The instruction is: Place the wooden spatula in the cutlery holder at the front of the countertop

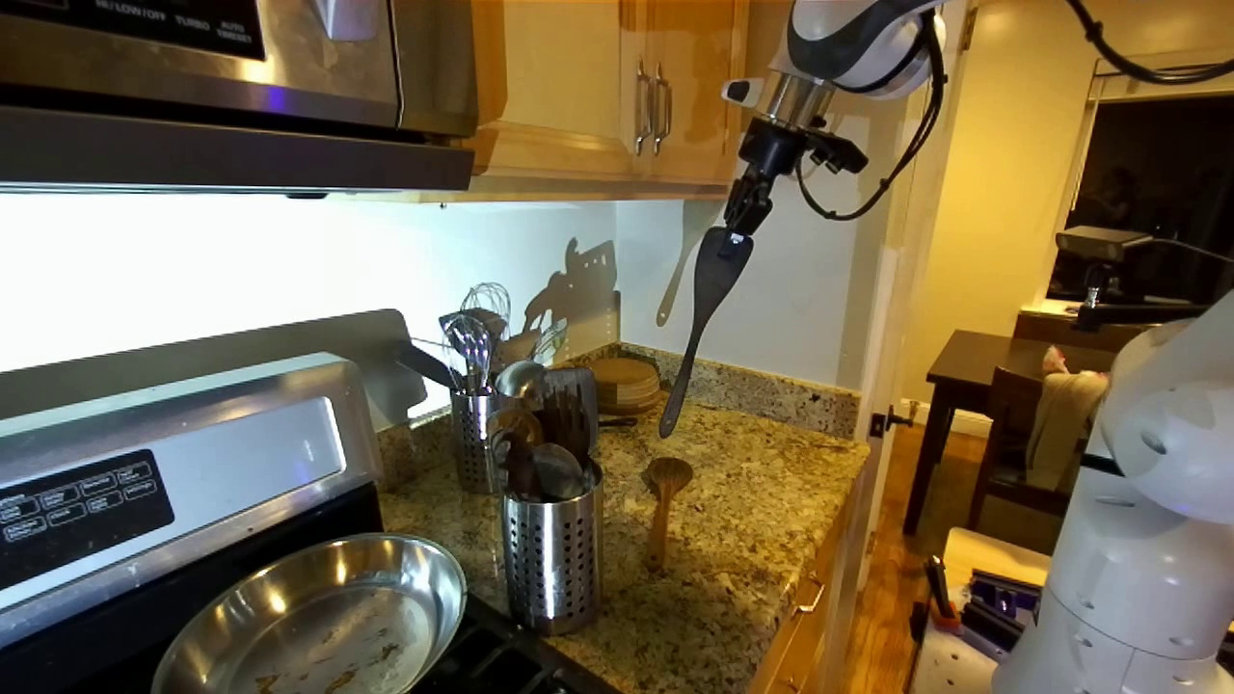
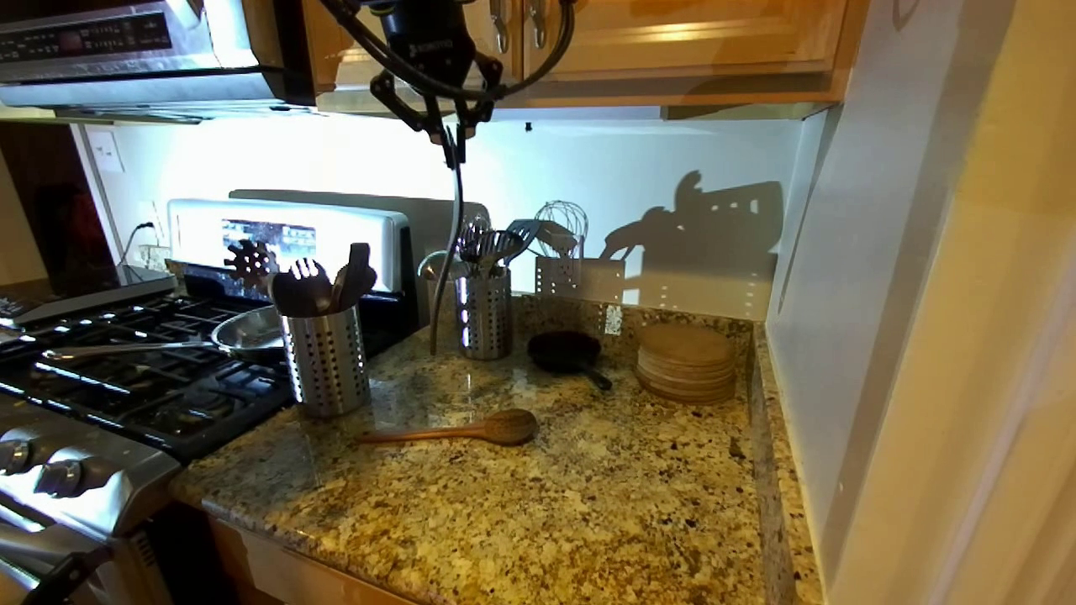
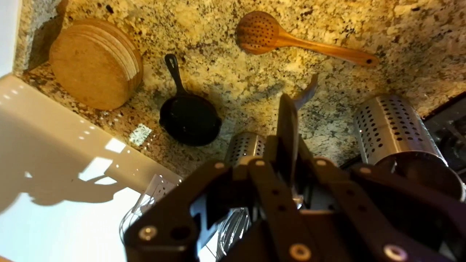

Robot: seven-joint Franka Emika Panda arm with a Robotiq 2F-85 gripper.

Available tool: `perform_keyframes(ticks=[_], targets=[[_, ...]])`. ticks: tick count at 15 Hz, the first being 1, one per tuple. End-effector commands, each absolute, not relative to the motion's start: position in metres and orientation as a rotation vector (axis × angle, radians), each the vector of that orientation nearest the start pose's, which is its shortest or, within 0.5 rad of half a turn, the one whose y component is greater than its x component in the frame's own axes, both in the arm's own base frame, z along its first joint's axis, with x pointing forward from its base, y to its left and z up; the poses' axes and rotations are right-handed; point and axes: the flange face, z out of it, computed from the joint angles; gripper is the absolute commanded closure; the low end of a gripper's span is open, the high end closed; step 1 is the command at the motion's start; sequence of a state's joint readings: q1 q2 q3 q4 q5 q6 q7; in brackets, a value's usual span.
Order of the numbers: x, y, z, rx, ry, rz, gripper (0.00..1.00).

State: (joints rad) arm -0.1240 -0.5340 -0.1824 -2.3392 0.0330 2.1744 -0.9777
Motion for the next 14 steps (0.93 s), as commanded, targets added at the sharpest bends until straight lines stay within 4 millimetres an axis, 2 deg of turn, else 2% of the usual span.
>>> perform_keyframes(ticks=[1,14], targets=[[0.391,-0.112,0.593,-3.007,-1.195,-0.585,0.95],[0.374,-0.018,0.672,-2.852,-1.681,-0.721,0.95]])
